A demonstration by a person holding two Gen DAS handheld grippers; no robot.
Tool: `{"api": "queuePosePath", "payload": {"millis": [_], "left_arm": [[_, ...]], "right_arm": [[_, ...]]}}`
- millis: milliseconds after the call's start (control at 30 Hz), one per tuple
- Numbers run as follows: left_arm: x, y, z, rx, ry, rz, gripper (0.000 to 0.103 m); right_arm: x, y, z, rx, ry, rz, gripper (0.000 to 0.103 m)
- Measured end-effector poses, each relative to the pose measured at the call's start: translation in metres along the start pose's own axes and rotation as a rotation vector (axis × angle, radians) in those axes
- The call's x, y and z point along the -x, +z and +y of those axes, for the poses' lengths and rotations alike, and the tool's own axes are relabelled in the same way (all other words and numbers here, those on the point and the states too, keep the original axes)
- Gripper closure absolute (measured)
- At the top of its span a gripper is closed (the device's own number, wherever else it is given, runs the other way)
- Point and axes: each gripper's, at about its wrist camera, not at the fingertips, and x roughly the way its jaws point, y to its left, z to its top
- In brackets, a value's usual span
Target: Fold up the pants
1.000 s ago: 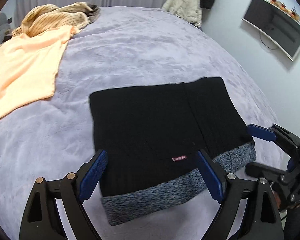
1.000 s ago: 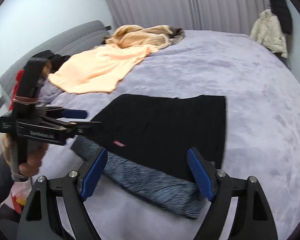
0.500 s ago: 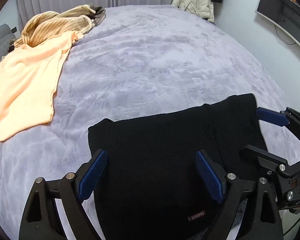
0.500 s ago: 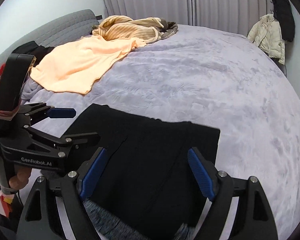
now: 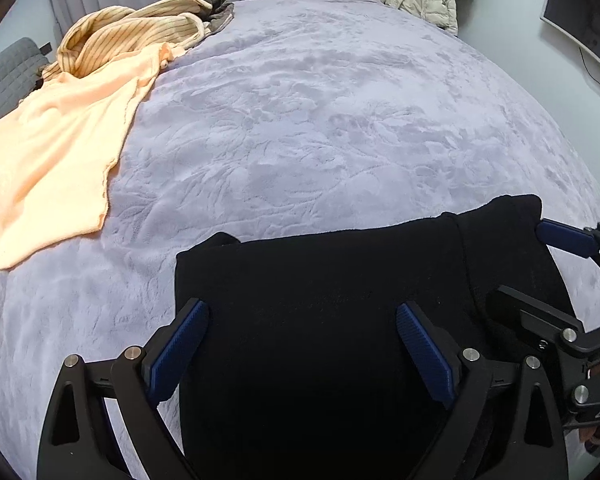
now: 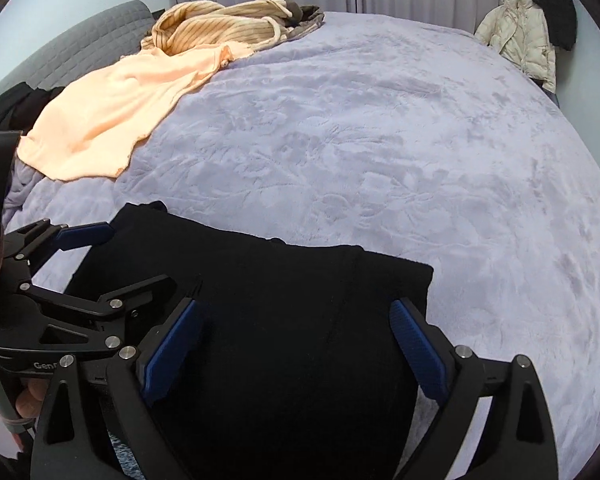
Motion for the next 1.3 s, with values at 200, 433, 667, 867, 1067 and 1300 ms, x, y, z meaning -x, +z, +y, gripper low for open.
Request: {"api": "queuePosePath", "payload": {"millis": [200,433,667,867,1067,1300], "left_arm": [[0.009,-0.029,0.010,0.058,0.017,0.009,0.004],[0.033,-0.071,0.021,0.128,-0.014,-0.022,0.001],[0.051,-0.070,0.009,0.120,0.026,-0.048,0.001],[0.062,-0.072,0.007,0.149,0.051,-0.068,0.001],[0.064,-0.076,0.009,0.180,0.085,-0.059,0.001],[0.068,-0.077,0.004,0.153,0.103,-0.079,0.001]], "right_arm": [[0.008,-0.021,0.019,-0.016,0.019,0.002,0.003],[0.036,-0.075,0.044,0.041,-0.093,-0.038,0.001],[0.075,-0.080,0.051,0.010,-0.195,-0.102,0.001],[0.072,-0.075,0.054,0.027,-0.274,-0.055,0.001],[0.066,-0.074,0.054,0.000,-0.279,-0.033,0.001],[0.059,-0.075,0.056,-0.008,-0.272,-0.011,0.001]]}}
